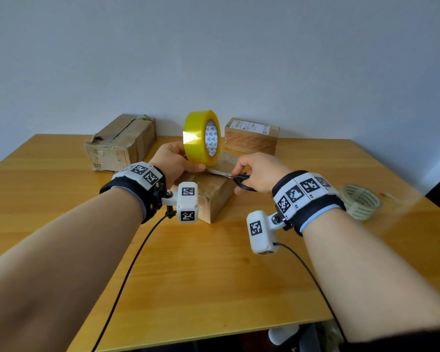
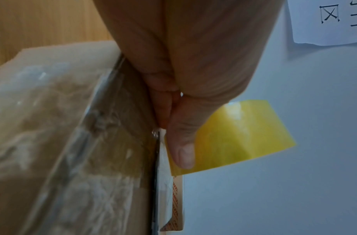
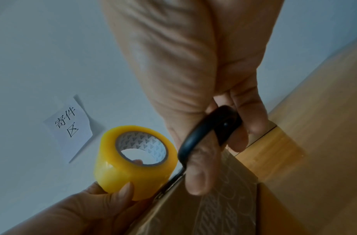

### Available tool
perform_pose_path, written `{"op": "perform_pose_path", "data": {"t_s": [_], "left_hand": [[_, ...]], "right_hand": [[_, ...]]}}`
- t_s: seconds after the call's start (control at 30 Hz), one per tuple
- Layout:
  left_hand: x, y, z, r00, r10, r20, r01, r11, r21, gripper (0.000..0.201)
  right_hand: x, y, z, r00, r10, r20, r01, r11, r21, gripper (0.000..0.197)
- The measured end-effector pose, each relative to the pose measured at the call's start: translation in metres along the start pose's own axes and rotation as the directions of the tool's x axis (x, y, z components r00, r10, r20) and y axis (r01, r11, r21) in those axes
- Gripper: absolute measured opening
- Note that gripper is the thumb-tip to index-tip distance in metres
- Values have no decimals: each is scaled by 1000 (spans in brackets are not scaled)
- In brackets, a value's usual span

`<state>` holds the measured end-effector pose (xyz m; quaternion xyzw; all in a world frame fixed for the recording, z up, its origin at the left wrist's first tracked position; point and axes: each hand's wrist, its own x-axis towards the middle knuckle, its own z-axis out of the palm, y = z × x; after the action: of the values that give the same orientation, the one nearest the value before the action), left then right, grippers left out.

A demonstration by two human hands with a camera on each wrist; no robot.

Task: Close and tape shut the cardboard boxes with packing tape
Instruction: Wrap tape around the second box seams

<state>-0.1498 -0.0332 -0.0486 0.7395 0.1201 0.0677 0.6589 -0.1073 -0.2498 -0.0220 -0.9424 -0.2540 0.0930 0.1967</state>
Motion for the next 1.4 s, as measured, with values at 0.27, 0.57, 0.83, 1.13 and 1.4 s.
{"op": "perform_pose_path", "data": {"t_s": [0.27,0.57,0.83,1.13,1.4], "left_hand": [[0,0,-1,999,30,14,-30,999,-16,38],[2,-1,-6,1000,-3,-12,0,964,-267,30],[0,14,-2,1000,29,11,-24,950,-310,28],[-7,31,16,995,69,69,-43,944,-327,27],[-18,46,26,987,116,111,-62,914,-401,27]], "right_hand": [[3,6,5,998,-5,-70,3,999,-37,30],[-2,26,10,973,86,-214,-85,996,15,24],[-3,53,21,889,391,-238,-423,901,-100,22],[6,59,37,892,442,95,-366,829,-423,28],[-24,-4,-4,978,148,-144,-1,702,712,48]]}}
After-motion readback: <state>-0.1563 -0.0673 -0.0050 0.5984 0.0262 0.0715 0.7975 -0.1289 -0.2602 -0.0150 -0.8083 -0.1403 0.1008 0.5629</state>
